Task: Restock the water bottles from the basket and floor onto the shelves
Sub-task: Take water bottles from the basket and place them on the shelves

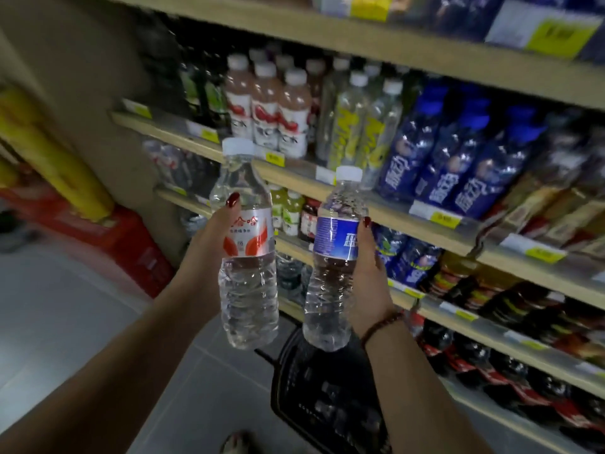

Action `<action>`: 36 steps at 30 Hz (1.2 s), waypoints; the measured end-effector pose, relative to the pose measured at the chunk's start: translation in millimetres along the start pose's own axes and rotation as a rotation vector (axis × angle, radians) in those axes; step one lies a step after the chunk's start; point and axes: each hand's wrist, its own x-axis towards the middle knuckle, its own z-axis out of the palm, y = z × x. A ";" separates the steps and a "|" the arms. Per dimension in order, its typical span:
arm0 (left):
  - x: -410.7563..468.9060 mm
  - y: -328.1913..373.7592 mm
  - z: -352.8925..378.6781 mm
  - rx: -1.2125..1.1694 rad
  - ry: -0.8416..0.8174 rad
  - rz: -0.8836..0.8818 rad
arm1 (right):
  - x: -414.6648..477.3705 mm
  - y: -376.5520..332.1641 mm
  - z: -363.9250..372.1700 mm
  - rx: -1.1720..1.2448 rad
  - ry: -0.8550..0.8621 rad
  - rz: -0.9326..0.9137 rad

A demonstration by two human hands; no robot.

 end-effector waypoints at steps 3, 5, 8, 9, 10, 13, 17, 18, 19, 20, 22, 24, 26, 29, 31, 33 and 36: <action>-12.1 19.3 -17.3 0.075 0.059 0.025 | -4.4 -10.0 24.8 0.001 -0.028 -0.020; -15.2 29.1 -34.6 0.090 0.092 0.042 | -9.3 -13.5 45.3 -0.003 -0.047 -0.026; -18.3 46.9 -64.6 0.067 0.108 0.098 | -21.7 -14.9 80.9 -0.025 -0.061 -0.033; -18.0 53.1 -76.5 0.055 0.103 0.094 | -23.5 -12.4 94.3 -0.032 -0.053 -0.031; -16.9 59.4 -90.1 0.042 0.103 0.086 | -28.0 -12.3 108.9 -0.031 -0.051 -0.030; -12.9 81.2 -136.5 -0.012 0.089 0.043 | -39.1 -6.7 155.7 0.001 -0.050 -0.051; -11.2 107.4 -197.6 -0.003 0.083 0.037 | -48.7 9.9 216.2 0.013 -0.017 -0.097; -10.5 113.4 -211.1 -0.013 0.087 0.038 | -49.5 13.4 229.4 0.026 -0.027 -0.106; -9.3 119.2 -223.9 -0.023 0.086 0.044 | -52.3 15.4 242.5 0.035 -0.039 -0.115; -7.9 124.1 -235.9 -0.027 0.086 0.052 | -55.6 16.1 254.8 0.035 -0.049 -0.118; -5.2 131.6 -256.6 -0.028 0.092 0.066 | -57.0 18.7 276.1 0.057 -0.072 -0.104; -1.3 136.6 -274.2 -0.040 0.087 0.064 | -56.4 21.7 294.5 0.065 -0.087 -0.099; 4.9 139.2 -287.8 -0.042 0.102 0.064 | -51.6 24.6 310.9 -0.003 -0.078 -0.064; 17.8 142.5 -300.8 -0.022 0.129 0.070 | -38.7 28.8 332.1 -0.033 -0.064 -0.088; 29.4 145.3 -308.2 0.006 0.147 0.057 | -22.3 32.4 345.4 -0.015 -0.068 -0.067; 45.1 147.8 -316.7 0.035 0.168 0.033 | -8.6 32.6 360.3 -0.016 -0.078 -0.058; 74.0 154.6 -327.0 0.082 0.206 0.019 | 17.6 28.1 380.4 -0.001 -0.107 -0.061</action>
